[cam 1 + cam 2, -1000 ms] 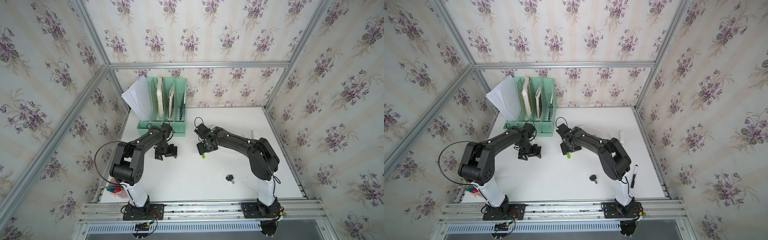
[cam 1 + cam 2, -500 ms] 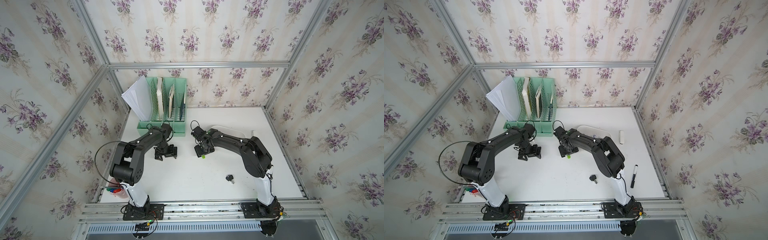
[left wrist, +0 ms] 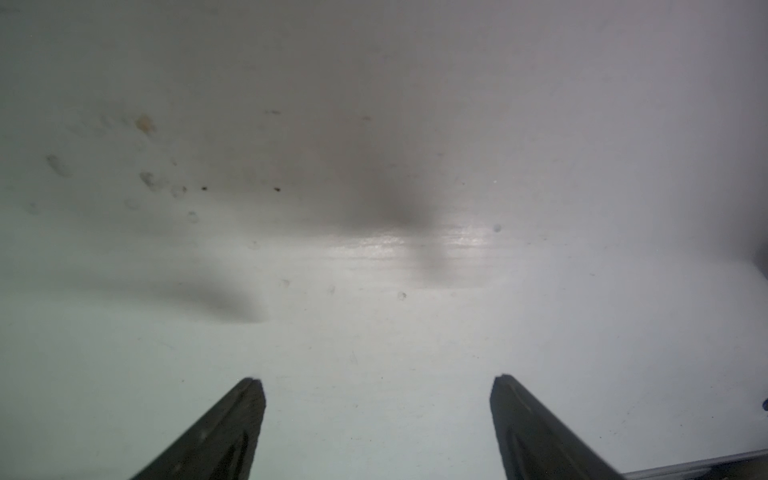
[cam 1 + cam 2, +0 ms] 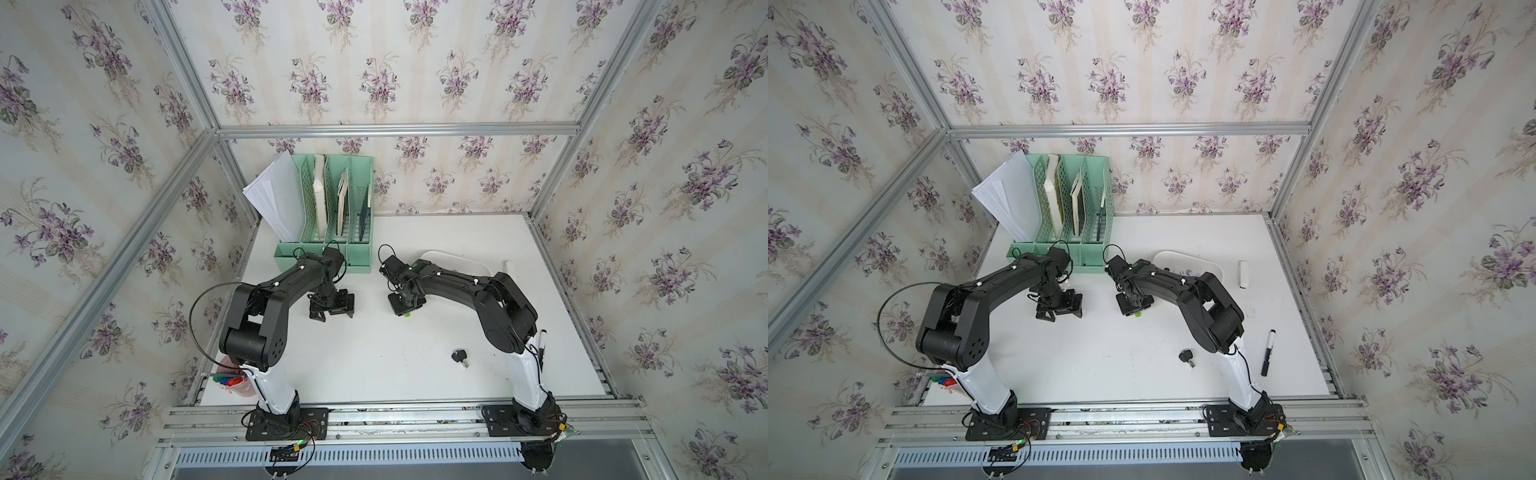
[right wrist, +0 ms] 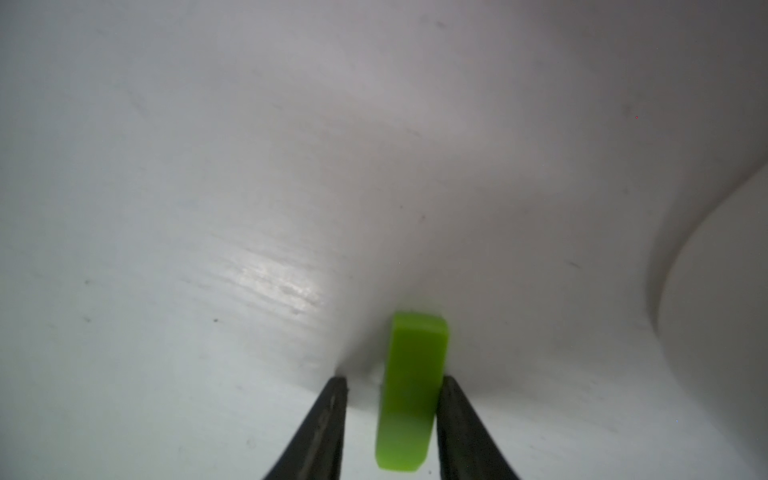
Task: Put the usb flash drive into the storage box
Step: Place the USB flash in the storage box.
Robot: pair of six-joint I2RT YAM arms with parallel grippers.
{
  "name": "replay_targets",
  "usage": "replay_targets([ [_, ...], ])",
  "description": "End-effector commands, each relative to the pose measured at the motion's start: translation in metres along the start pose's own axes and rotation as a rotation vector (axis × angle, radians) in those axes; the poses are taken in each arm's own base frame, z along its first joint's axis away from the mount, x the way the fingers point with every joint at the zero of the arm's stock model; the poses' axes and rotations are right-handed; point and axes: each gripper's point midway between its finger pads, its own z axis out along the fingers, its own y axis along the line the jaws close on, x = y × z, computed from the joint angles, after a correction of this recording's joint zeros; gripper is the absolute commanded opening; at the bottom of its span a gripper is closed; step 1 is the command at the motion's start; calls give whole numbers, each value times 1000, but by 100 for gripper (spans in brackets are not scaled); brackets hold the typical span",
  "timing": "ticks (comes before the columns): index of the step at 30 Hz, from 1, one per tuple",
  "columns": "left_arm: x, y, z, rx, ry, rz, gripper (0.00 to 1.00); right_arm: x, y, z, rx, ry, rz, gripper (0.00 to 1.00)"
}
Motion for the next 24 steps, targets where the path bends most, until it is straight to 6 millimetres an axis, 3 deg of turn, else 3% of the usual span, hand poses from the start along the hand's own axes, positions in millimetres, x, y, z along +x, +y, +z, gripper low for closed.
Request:
replay_targets([
  [1, 0, 2, 0, -10, -2, 9, 90, 4, 1, 5, -5, 19, 0, 33],
  [8, 0, 2, 0, -10, -1, 11, 90, 6, 1, 5, -2, 24, 1, 18],
  [14, 1, 3, 0, -11, 2, 11, 90, 1, 0, -6, -4, -2, 7, 14],
  [20, 1, 3, -1, -12, 5, 13, 90, -21, -1, -47, -31, -86, 46, 13],
  [24, 1, 3, -3, -12, 4, 16, 90, -41, -20, -81, -27, -158, 96, 12],
])
